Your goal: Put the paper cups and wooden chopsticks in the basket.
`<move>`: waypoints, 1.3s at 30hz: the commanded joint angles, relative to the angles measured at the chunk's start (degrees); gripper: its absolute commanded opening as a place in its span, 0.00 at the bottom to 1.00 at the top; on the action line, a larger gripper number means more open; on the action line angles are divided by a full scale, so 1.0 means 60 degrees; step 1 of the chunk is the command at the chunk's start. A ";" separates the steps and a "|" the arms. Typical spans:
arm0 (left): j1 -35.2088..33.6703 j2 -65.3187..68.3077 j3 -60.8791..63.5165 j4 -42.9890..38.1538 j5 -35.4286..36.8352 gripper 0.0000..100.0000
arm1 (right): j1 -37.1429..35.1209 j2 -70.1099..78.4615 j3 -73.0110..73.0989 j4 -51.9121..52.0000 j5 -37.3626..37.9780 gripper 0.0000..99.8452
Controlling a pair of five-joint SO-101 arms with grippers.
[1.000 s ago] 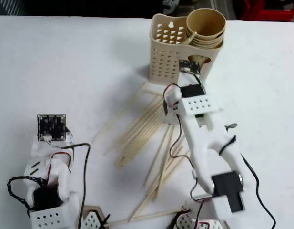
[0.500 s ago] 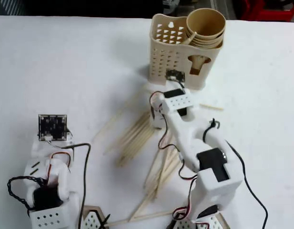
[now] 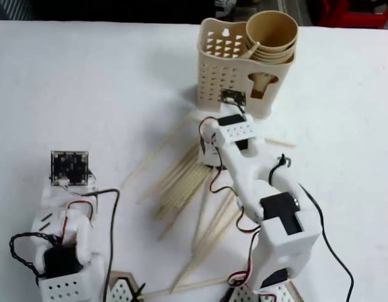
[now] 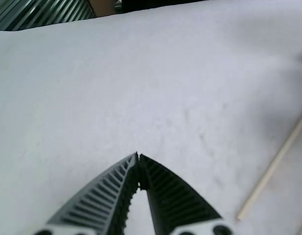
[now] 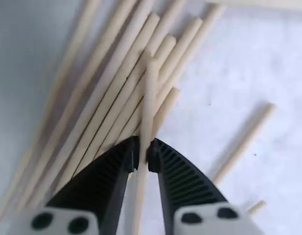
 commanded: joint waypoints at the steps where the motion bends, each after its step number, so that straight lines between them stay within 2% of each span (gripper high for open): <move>1: -0.0051 -0.0168 -0.0059 -0.0234 -0.0103 0.02 | 0.0403 -0.0945 -0.0029 0.0535 0.0103 0.02; 11: -0.0051 -0.0168 -0.0059 -0.0234 -0.0103 0.02 | 0.0828 -0.3963 0.0000 0.2000 0.0996 0.02; 21: -0.0051 -0.0168 -0.0059 -0.0234 -0.0103 0.02 | 0.0608 -0.7099 -0.0322 0.1707 0.1026 0.02; 30: -0.0051 -0.0168 -0.0059 -0.0234 -0.0103 0.02 | 0.0608 -0.8403 -0.1333 -0.0974 0.2315 0.02; 39: -0.0051 -0.0168 -0.0059 -0.0234 -0.0103 0.02 | 0.0623 -0.8388 -0.1509 -0.5473 0.3106 0.02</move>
